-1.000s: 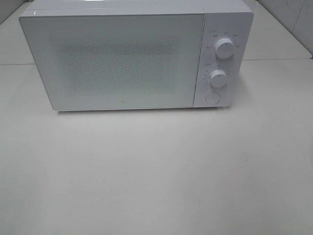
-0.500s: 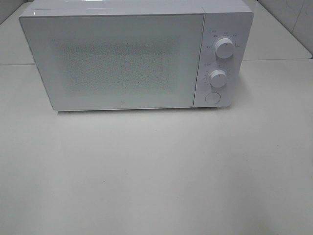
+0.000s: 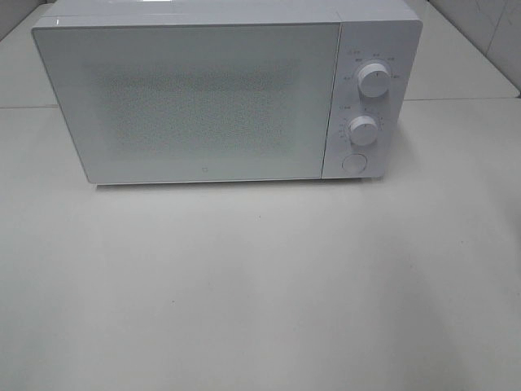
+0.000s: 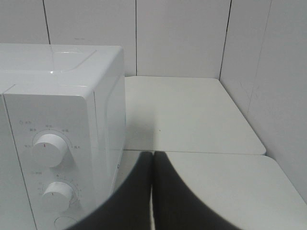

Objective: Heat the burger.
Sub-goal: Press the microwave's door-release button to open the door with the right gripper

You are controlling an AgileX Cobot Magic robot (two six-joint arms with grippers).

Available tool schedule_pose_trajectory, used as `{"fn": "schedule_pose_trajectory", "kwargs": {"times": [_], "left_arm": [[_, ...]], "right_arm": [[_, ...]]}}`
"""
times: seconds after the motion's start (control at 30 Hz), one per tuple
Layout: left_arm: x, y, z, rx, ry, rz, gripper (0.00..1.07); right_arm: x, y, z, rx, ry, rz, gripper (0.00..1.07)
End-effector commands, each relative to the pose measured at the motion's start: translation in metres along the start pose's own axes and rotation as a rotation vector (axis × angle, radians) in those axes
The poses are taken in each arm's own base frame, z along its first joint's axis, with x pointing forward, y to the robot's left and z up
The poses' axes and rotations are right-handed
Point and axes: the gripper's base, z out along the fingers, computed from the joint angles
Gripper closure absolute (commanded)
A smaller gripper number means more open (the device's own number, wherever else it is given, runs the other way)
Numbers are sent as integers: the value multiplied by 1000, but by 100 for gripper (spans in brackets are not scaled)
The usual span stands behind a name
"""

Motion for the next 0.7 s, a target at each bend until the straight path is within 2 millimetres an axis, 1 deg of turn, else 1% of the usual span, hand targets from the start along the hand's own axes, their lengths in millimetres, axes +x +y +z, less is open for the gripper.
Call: {"fn": "schedule_pose_trajectory", "kwargs": {"times": [0.03, 0.07, 0.1, 0.13, 0.17, 0.2, 0.23, 0.27, 0.3, 0.33, 0.37, 0.43, 0.47, 0.53, 0.63, 0.7], "left_arm": [[0, 0, -2, -1, -33, 2, 4], [0, 0, -2, -1, -33, 2, 4], [0, 0, -2, -1, -33, 2, 4], [0, 0, -2, -1, -33, 2, 4], [0, 0, -2, -1, -33, 2, 4], [0, 0, -2, -1, -33, 2, 4], [0, 0, -2, -1, -33, 2, 4], [0, 0, -2, -1, -33, 2, 4], [0, 0, -2, -1, -33, 2, 4], [0, 0, -2, -1, -33, 2, 4], [0, 0, -2, -1, -33, 2, 4], [0, 0, -2, -1, -33, 2, 4], [0, 0, -2, -1, -33, 2, 4], [0, 0, -2, -1, -33, 2, 4], [0, 0, -2, -1, -33, 2, 4], [0, 0, -2, -1, -33, 2, 4]], "right_arm": [[13, 1, 18, -14, -13, 1, 107], [13, 1, 18, -14, -13, 1, 107], [21, 2, 27, -16, -3, 7, 107], [25, 2, 31, -18, 3, 9, 107], [25, 2, 31, -18, 3, 9, 107], [36, 2, 40, -21, 16, 20, 107], [43, 2, 45, -23, 23, 34, 107], [43, 2, 45, -23, 23, 34, 107], [53, 3, 52, -25, 31, 83, 107], [59, 3, 56, -26, 35, 114, 107], [59, 3, 56, -26, 35, 114, 107], [79, 5, 65, -39, 51, 213, 107], [79, 5, 65, -39, 51, 213, 107], [91, 6, 69, -52, 81, 272, 107], [94, 7, 69, -49, 94, 296, 107], [101, 7, 70, -41, 124, 408, 107]]}}
